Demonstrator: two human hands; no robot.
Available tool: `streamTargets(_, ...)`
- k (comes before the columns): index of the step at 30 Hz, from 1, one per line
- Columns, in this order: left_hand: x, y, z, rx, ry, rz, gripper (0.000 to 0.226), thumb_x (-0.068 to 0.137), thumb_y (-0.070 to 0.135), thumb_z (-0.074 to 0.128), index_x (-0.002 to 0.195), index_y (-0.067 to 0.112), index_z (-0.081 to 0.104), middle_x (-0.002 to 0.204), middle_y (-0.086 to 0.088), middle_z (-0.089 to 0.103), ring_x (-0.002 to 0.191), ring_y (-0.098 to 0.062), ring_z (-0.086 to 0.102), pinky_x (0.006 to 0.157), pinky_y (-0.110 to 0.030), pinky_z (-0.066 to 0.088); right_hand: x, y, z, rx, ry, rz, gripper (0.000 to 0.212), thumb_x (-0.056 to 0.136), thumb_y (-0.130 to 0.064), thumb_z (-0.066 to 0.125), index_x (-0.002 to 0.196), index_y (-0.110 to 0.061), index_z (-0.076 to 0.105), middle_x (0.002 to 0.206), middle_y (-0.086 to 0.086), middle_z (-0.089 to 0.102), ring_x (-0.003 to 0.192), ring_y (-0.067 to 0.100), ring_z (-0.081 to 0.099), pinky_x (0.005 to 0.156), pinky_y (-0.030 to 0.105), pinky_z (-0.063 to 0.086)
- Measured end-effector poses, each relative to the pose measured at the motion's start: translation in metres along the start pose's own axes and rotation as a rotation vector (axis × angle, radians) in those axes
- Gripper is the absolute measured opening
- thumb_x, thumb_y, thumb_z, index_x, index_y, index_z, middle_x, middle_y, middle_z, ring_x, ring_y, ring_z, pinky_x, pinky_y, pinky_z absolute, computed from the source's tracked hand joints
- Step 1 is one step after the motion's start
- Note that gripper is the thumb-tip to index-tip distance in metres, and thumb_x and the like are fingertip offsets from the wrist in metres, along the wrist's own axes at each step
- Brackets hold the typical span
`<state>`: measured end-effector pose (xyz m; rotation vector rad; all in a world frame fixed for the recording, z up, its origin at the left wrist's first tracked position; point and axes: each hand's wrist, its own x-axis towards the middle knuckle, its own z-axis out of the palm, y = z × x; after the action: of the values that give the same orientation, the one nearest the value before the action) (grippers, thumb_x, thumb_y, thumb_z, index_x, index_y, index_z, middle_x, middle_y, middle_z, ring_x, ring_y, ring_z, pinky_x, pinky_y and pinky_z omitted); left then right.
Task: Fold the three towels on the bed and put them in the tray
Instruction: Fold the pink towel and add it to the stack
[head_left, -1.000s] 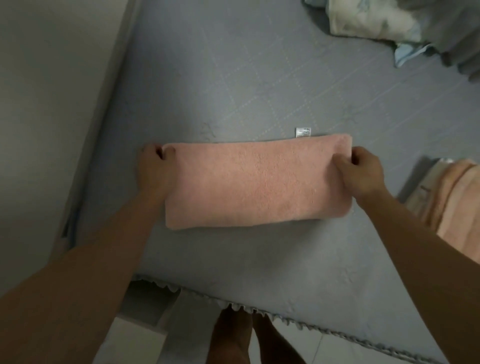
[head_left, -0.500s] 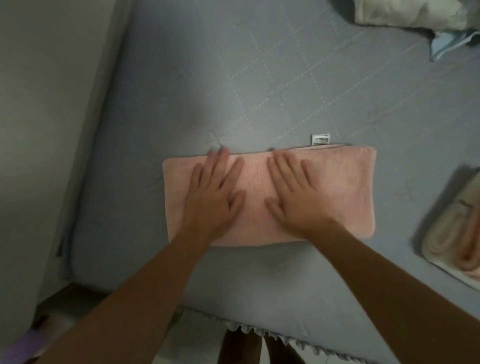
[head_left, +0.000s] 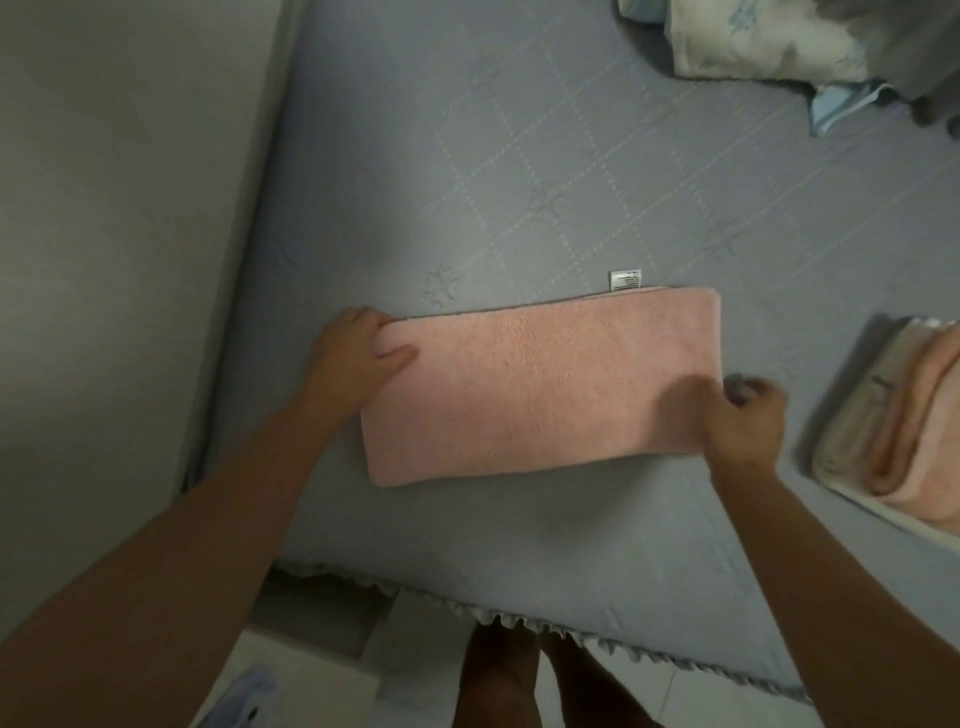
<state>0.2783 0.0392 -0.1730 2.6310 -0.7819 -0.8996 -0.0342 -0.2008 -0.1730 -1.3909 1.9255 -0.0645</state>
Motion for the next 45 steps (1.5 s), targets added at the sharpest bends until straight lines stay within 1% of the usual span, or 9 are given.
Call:
streamTargets(4,0.003,0.001,-0.004,-0.153,-0.199,-0.098,0.045,0.076,0.024,0.081,0.114,0.008,0.063,0.104,-0.007,0.063,0.089,-0.021,0.06,0.073,-0.026,0.044,-0.03,0.008,0.001,0.415,-0.357,0.532,0.05,0.082,-0.031,0.074,0.123,-0.01,0.052,0.112,0.01,0.06,0.096,0.028,0.061,0.087,0.043,0.051)
streamTargets(8,-0.021,-0.006,-0.002,-0.506,-0.201,-0.254,0.022,0.079,0.014,0.078,0.098,0.014,0.067,0.089,-0.007,0.068,0.067,-0.009,0.062,0.051,-0.016,0.047,-0.011,-0.036,-0.005,0.41,-0.251,0.286,0.045,0.082,-0.011,0.072,0.123,-0.001,0.058,0.12,0.021,0.064,0.096,0.031,0.062,0.082,0.046,0.056)
streamTargets(12,-0.095,-0.012,0.039,-0.751,-0.336,-0.416,0.011,0.087,0.014,0.069,0.098,0.017,0.069,0.102,-0.009,0.073,0.084,-0.019,0.069,0.068,-0.03,0.058,0.024,-0.097,-0.019,0.306,-0.208,-0.067,0.027,0.084,-0.013,0.07,0.108,-0.005,0.062,0.103,0.021,0.065,0.085,0.025,0.059,0.086,0.054,0.055)
streamTargets(16,-0.175,0.025,0.108,-0.924,-0.457,-0.516,0.024,0.089,0.021,0.068,0.113,0.018,0.064,0.112,-0.006,0.071,0.097,-0.023,0.069,0.069,-0.03,0.059,0.027,-0.101,-0.024,0.191,-0.425,-0.168,0.049,0.091,-0.009,0.062,0.137,-0.004,0.047,0.102,0.018,0.061,0.077,0.022,0.061,0.071,0.031,0.052)
streamTargets(21,-0.235,0.071,0.166,-1.173,-0.443,-0.759,0.024,0.091,0.02,0.064,0.115,0.019,0.059,0.105,-0.005,0.069,0.087,-0.023,0.068,0.063,-0.029,0.056,-0.038,0.022,-0.025,-0.157,-0.761,-0.2,0.014,0.092,-0.015,0.059,0.101,-0.01,0.07,0.089,0.006,0.066,0.076,0.018,0.06,0.057,0.02,0.045)
streamTargets(28,-0.269,0.078,0.145,-1.023,-0.219,-0.604,0.06,0.072,0.028,0.076,0.125,0.006,0.06,0.119,-0.015,0.068,0.098,-0.028,0.069,0.076,-0.039,0.06,-0.116,0.145,-0.054,-0.167,-0.944,0.063,0.04,0.088,-0.03,0.057,0.126,-0.019,0.051,0.105,-0.004,0.063,0.093,0.012,0.059,0.075,0.029,0.049)
streamTargets(34,-0.312,0.09,0.096,-0.963,-0.154,-0.199,0.055,0.087,0.034,0.067,0.132,0.055,0.045,0.125,0.029,0.053,0.106,-0.002,0.064,0.072,-0.02,0.058,-0.139,0.133,-0.113,0.112,-0.804,0.011,0.036,0.089,-0.031,0.066,0.12,-0.023,0.047,0.104,0.008,0.068,0.084,0.022,0.072,0.071,0.033,0.061)
streamTargets(39,-0.329,0.089,0.078,-0.697,-0.408,0.073,0.059,0.08,0.014,0.071,0.129,0.044,0.054,0.127,0.018,0.057,0.111,0.0,0.061,0.082,-0.015,0.053,-0.142,0.106,-0.156,0.133,-1.018,-0.169,0.027,0.099,-0.018,0.052,0.117,-0.038,0.055,0.095,0.013,0.062,0.07,0.017,0.071,0.071,0.033,0.061)
streamTargets(45,-0.283,0.106,0.073,-0.623,-0.113,0.006,0.038,0.085,0.019,0.069,0.105,0.048,0.056,0.102,0.018,0.065,0.089,0.003,0.062,0.075,-0.018,0.047,-0.116,0.081,-0.151,0.312,-1.328,-0.027,0.058,0.083,0.022,0.052,0.13,-0.013,0.058,0.128,0.016,0.061,0.116,0.029,0.063,0.09,0.03,0.055)
